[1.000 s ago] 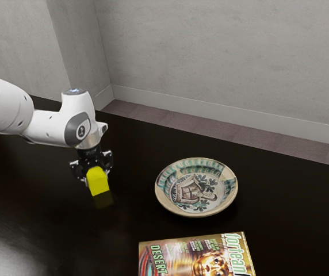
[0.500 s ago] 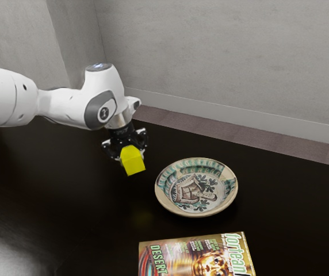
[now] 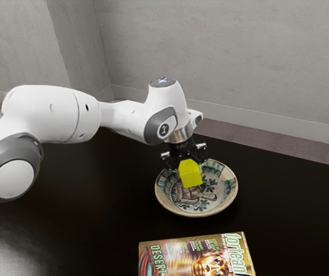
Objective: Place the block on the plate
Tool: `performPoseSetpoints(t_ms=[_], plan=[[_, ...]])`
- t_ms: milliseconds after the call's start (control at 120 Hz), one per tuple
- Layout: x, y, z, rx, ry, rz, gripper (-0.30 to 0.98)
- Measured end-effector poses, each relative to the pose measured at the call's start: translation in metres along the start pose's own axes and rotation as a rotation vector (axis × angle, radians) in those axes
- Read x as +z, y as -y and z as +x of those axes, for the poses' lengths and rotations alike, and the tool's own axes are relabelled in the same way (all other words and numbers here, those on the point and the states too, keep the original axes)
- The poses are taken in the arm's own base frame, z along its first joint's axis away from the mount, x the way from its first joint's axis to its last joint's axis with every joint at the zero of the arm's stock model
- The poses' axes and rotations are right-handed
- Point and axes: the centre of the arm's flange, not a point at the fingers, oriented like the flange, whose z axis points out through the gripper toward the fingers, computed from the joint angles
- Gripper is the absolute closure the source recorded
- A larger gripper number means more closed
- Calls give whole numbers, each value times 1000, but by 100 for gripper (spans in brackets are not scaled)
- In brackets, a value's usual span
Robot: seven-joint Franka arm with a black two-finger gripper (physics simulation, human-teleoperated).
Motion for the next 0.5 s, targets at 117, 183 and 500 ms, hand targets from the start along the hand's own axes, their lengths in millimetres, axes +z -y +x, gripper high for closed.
performPoseSetpoints(t_ms=[117, 183, 500], plan=[[1, 0, -1, -1, 3, -1, 16], [-7, 0, -1, -1, 0, -6, 12], [-138, 50, -4, 26, 14, 29, 3]])
